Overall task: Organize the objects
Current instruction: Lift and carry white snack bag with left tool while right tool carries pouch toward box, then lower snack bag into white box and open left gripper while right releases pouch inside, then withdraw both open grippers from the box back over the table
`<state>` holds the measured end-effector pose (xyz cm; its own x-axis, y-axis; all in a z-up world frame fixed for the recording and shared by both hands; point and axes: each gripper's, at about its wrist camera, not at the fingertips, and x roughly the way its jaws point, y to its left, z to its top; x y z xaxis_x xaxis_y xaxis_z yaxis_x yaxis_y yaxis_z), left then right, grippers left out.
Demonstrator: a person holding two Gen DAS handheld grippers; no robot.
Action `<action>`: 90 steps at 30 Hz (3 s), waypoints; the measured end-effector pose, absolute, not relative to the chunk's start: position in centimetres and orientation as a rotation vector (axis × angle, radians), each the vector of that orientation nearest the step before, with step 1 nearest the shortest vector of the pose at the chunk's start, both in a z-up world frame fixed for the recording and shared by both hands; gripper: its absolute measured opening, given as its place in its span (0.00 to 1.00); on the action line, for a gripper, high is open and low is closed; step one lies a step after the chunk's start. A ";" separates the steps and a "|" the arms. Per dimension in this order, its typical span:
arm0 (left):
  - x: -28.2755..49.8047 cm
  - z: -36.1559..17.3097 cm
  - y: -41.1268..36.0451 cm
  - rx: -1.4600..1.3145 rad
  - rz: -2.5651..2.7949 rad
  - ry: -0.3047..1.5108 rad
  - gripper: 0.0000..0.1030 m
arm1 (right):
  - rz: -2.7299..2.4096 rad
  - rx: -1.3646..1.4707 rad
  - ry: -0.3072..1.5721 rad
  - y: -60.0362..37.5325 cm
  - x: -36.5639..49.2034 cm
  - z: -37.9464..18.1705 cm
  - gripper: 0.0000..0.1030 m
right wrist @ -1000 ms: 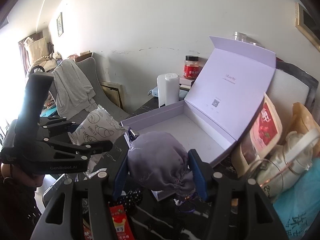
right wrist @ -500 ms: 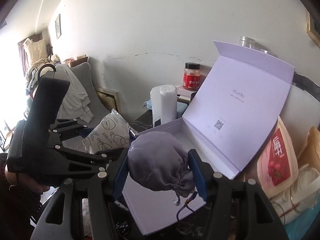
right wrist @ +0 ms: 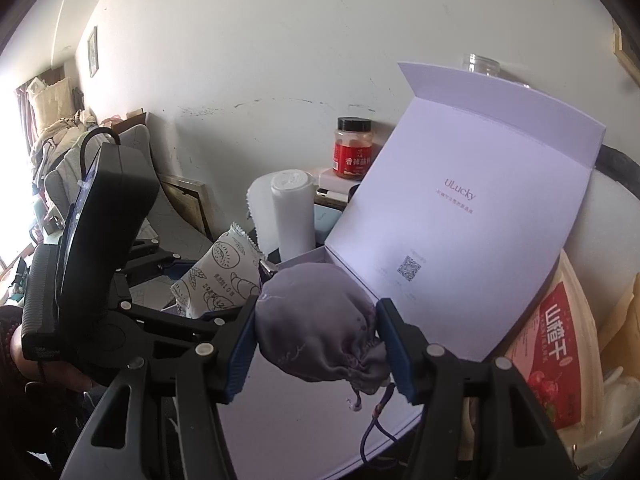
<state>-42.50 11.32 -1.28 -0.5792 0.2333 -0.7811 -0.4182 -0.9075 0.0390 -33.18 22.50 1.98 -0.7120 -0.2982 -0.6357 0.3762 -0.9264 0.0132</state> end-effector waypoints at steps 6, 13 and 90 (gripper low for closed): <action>-44.6 -3.0 12.8 -1.193 2.446 0.357 0.54 | -2.624 0.996 0.149 23.2 -35.4 -0.1 0.57; -46.9 -5.5 13.9 -1.259 2.386 0.365 0.54 | -2.634 1.072 0.114 23.9 -37.3 -1.9 0.57; -22.0 13.2 6.7 -0.954 2.691 0.374 0.77 | -2.776 0.789 0.203 23.5 -17.1 11.7 0.71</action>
<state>-21.99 6.68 13.17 -0.7498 0.1579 -0.6426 -0.3270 -0.9327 0.1523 -17.07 23.54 11.67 -0.8228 -0.1979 -0.5328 0.2734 -0.9596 -0.0658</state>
